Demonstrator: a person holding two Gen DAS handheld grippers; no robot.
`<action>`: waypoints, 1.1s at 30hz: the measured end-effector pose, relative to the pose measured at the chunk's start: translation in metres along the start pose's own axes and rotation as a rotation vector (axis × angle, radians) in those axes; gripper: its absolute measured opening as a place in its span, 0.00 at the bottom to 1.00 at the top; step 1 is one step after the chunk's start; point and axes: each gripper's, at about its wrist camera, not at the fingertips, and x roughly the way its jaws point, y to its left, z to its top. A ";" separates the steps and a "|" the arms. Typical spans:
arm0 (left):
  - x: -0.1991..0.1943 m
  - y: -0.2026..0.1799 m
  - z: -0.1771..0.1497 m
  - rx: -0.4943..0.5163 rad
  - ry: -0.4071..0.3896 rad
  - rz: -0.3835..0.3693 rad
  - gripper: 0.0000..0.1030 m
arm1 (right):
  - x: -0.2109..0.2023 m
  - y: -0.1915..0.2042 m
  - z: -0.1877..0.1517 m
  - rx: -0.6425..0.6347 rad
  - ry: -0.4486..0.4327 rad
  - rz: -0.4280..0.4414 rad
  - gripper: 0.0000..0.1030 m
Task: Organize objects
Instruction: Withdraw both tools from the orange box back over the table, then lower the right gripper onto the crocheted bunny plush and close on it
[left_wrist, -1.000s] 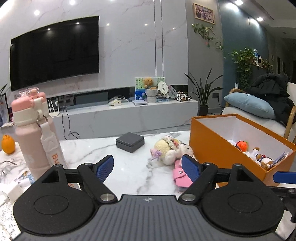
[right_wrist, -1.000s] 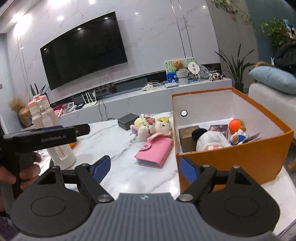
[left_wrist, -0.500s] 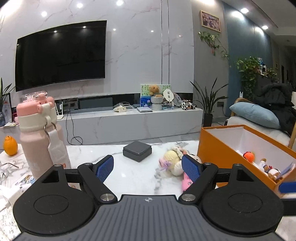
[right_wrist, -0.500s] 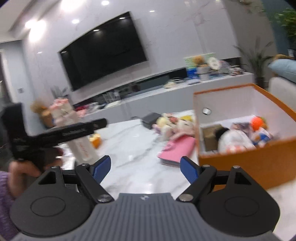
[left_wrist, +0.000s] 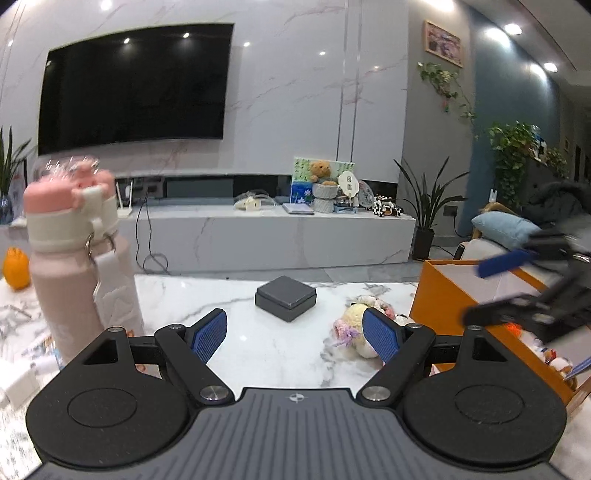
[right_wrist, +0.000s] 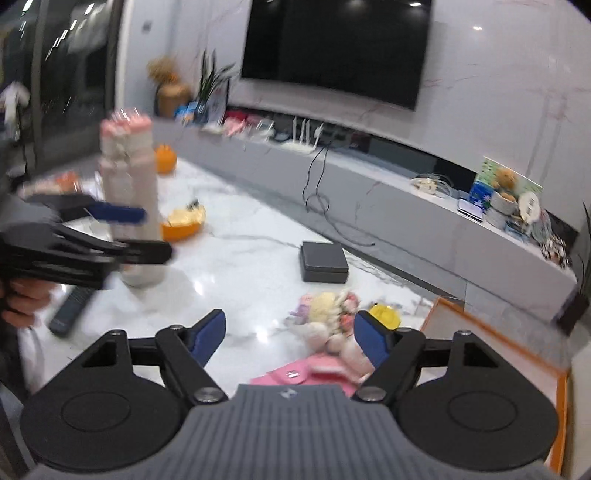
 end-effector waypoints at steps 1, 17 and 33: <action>0.001 -0.001 0.000 0.009 0.000 -0.003 0.92 | 0.014 -0.006 0.005 -0.032 0.036 0.013 0.75; 0.014 0.007 0.006 0.002 0.053 -0.037 0.92 | 0.173 -0.029 0.032 -0.392 0.546 0.107 0.76; 0.010 0.012 0.009 -0.029 0.039 -0.022 0.92 | 0.235 -0.027 0.020 -0.382 0.684 0.025 0.70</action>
